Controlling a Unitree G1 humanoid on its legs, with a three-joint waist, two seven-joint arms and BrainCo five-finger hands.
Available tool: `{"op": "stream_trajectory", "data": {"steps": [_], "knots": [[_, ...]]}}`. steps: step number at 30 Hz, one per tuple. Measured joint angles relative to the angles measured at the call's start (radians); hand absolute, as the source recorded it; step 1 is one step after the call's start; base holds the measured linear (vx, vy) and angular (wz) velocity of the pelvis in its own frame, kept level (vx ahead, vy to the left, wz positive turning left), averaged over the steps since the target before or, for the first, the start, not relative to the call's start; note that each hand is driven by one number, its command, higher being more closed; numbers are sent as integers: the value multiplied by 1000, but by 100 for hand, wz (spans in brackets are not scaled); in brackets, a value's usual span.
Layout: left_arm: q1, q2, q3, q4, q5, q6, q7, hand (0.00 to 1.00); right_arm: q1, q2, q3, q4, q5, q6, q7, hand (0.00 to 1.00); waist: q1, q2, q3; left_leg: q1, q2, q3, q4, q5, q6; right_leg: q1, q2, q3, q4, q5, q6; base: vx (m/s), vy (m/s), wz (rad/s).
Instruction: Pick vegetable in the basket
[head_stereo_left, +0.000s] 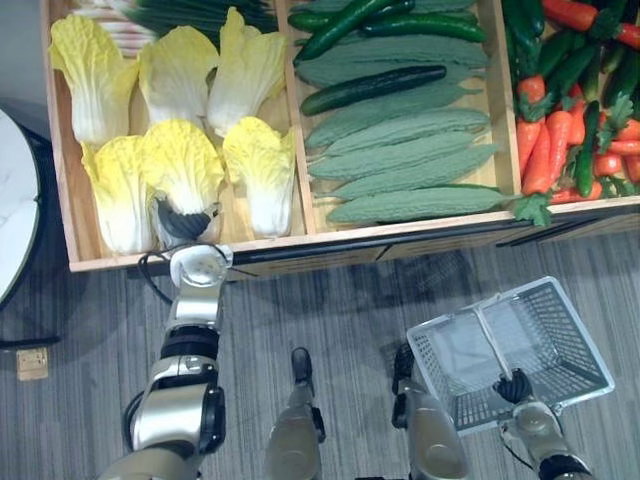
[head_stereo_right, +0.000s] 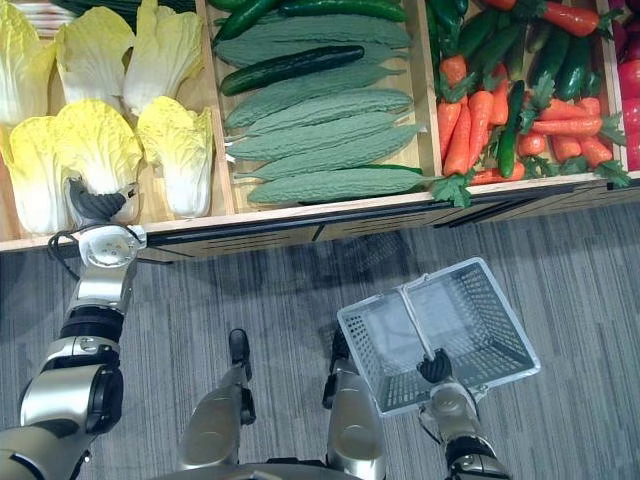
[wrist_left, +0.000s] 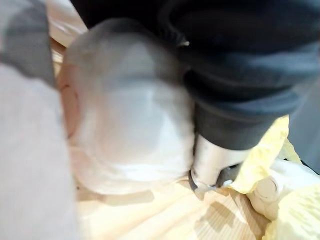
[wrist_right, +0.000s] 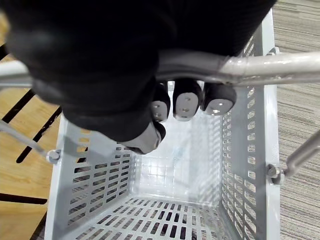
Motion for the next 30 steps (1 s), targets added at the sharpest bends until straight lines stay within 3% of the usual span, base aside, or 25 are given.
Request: {"op": "stream_trajectory", "data": {"steps": [6,11,18,26,30], "knots": [[40,-66,0,-81,-97,8,1,100,2,11,-7,15,-3,5,2,100,-4,-1,0,30,-6,-14,-1,0,0,44,-6,-17,-12,3,2,33,15,7],[110,-174,-6,-270,-97,9,24,100,6,19,-13,16,-5,17,2,100,-3,-4,-1,40,-9,-24,-1,0,0,64,-10,-23,-13,3,2,14,22,6],[147,-207,-14,-463,-84,-3,65,100,27,24,-14,15,-32,17,5,100,-1,-6,-8,62,-8,-38,-1,2,2,95,-8,-32,-14,3,2,-10,8,5],[186,-246,-23,-614,4,-22,145,100,94,34,-1,22,-66,14,23,100,-3,-10,-133,99,-4,-38,-8,2,1,145,-1,-38,-43,3,3,37,1,1],[238,-243,-67,-735,34,-41,142,100,115,31,27,26,-71,13,25,100,-3,-7,-188,108,1,-27,-9,-2,-4,147,3,-28,-44,4,3,-7,4,-8]]}}
